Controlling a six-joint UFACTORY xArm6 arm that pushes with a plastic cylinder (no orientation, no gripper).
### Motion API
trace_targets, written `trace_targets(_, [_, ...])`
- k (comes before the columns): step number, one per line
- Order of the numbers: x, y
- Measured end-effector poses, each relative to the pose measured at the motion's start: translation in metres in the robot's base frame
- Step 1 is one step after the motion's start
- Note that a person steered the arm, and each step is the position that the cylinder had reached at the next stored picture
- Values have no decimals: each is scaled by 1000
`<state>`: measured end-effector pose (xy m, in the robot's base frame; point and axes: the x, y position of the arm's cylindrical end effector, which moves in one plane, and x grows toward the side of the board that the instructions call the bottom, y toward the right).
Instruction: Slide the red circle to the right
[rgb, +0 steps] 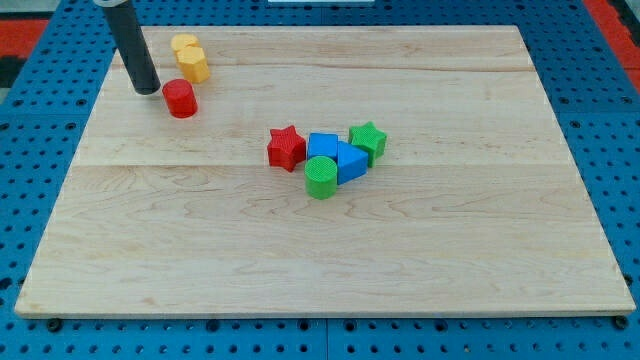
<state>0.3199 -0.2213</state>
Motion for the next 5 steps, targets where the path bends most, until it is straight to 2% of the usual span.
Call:
trace_targets(2, [13,56])
trace_targets(3, [13,17])
trace_targets(4, [38,31])
trace_targets(5, [39,79])
